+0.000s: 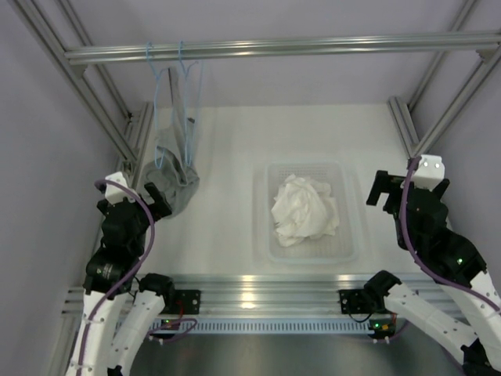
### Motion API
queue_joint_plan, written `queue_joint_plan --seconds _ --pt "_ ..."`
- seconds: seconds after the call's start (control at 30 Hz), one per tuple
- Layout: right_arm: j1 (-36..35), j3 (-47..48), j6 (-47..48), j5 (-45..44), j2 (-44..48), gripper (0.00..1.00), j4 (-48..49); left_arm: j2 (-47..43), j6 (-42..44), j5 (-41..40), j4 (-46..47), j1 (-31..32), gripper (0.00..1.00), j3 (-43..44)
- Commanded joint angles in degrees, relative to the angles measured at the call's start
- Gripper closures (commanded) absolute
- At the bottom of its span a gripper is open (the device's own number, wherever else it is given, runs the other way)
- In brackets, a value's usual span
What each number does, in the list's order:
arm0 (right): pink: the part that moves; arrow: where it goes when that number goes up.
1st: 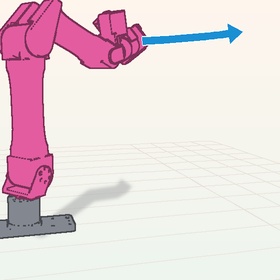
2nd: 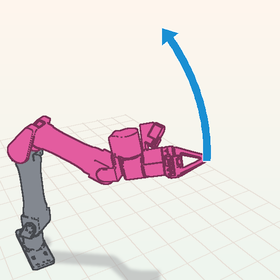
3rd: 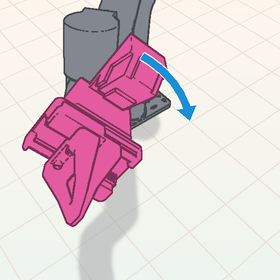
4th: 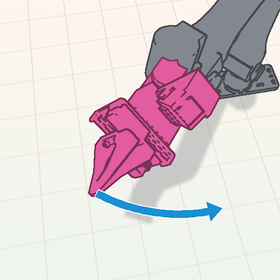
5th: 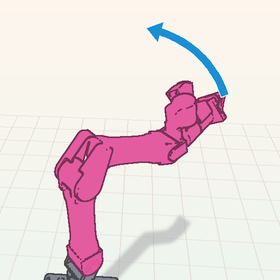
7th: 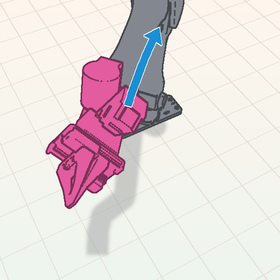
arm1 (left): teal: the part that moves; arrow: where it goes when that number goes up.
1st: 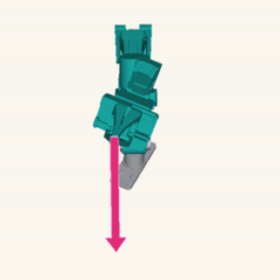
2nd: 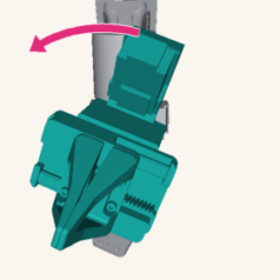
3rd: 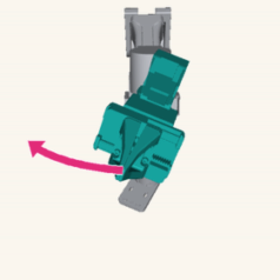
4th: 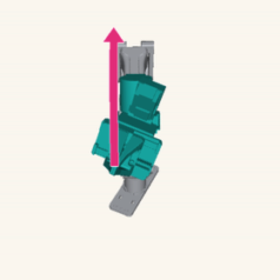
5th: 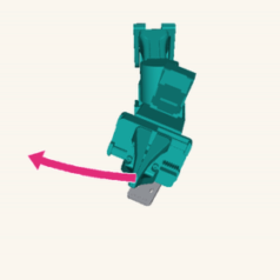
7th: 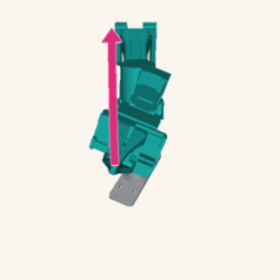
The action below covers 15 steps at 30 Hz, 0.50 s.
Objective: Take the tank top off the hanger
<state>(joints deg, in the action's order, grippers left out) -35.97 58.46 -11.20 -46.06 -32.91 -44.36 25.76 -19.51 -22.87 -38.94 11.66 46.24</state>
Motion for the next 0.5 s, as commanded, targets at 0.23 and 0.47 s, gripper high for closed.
queue_joint_plan --seconds 0.23,0.47 --pt "0.81 -0.71 0.65 -3.33 3.81 0.00 -1.08 1.49 1.40 2.40 3.78 -0.32 0.01 -0.54" --pt "0.81 -1.68 -0.05 -3.51 3.99 0.01 -1.17 1.75 1.49 2.39 3.78 -0.41 0.01 -0.54"
